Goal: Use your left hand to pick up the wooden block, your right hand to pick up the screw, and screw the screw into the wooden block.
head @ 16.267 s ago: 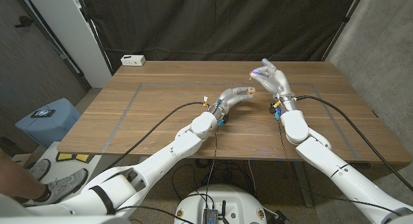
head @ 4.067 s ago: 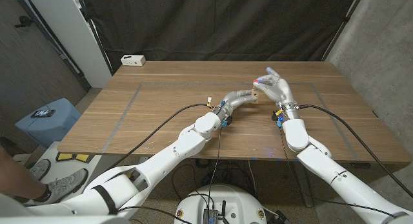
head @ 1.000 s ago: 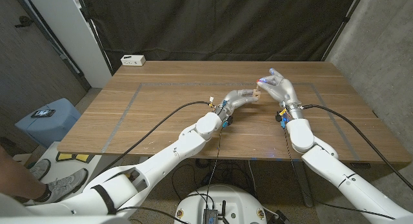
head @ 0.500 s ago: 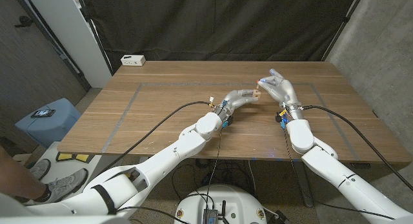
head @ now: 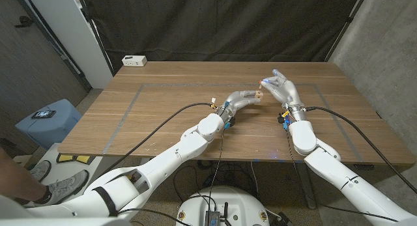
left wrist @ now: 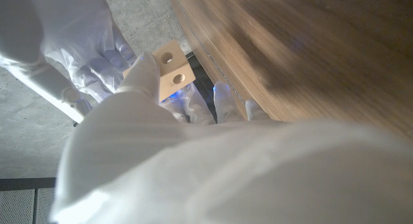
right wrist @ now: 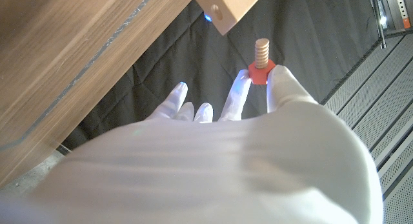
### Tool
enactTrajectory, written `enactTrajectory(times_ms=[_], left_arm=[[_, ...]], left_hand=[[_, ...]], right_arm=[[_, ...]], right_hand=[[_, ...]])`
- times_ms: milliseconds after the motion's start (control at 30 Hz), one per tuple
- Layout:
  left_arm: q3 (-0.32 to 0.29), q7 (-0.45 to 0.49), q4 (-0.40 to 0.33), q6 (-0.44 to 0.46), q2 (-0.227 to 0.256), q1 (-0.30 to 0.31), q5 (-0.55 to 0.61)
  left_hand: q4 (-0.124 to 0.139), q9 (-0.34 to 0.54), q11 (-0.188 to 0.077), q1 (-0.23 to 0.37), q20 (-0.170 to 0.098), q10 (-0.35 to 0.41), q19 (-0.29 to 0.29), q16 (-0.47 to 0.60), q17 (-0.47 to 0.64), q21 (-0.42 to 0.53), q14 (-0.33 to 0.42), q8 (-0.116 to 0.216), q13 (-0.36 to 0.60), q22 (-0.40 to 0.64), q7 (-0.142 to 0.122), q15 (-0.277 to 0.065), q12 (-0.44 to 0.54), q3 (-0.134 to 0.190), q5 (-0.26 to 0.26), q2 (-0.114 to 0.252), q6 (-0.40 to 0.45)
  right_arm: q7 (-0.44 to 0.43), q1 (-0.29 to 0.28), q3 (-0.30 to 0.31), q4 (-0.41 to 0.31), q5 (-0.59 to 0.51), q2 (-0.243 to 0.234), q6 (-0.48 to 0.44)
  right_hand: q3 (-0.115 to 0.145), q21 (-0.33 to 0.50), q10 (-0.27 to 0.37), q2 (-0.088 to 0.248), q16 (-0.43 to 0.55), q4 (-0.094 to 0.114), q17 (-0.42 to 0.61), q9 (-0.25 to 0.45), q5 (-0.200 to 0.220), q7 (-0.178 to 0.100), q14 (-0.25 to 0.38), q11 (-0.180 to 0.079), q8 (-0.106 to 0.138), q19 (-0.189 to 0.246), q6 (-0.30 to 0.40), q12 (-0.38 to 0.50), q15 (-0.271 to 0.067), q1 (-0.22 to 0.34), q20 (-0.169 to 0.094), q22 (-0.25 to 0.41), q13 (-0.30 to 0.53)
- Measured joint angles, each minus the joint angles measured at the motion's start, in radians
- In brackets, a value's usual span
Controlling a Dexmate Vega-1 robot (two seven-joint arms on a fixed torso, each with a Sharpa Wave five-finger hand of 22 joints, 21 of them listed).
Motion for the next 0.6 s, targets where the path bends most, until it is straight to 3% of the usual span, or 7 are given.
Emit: enactTrajectory(times_ms=[600], left_arm=[[-0.012,-0.002,-0.007,0.017,-0.002,0.007,-0.024]], left_hand=[[0.002,0.000,0.001,0.012,0.000,-0.001,0.000,0.000,0.000,0.000,-0.005,0.004,0.000,0.000,0.000,0.005,-0.003,0.002,-0.001,0.001,0.000]], right_arm=[[0.005,0.006,-0.003,0.005,-0.002,0.000,0.005]], right_hand=[[-0.013,0.000,-0.005,0.011,0.000,-0.004,0.000,0.009,0.015,-0.014,-0.004,0.005,-0.004,-0.004,-0.024,0.000,0.004,-0.011,-0.004,0.000,-0.001]])
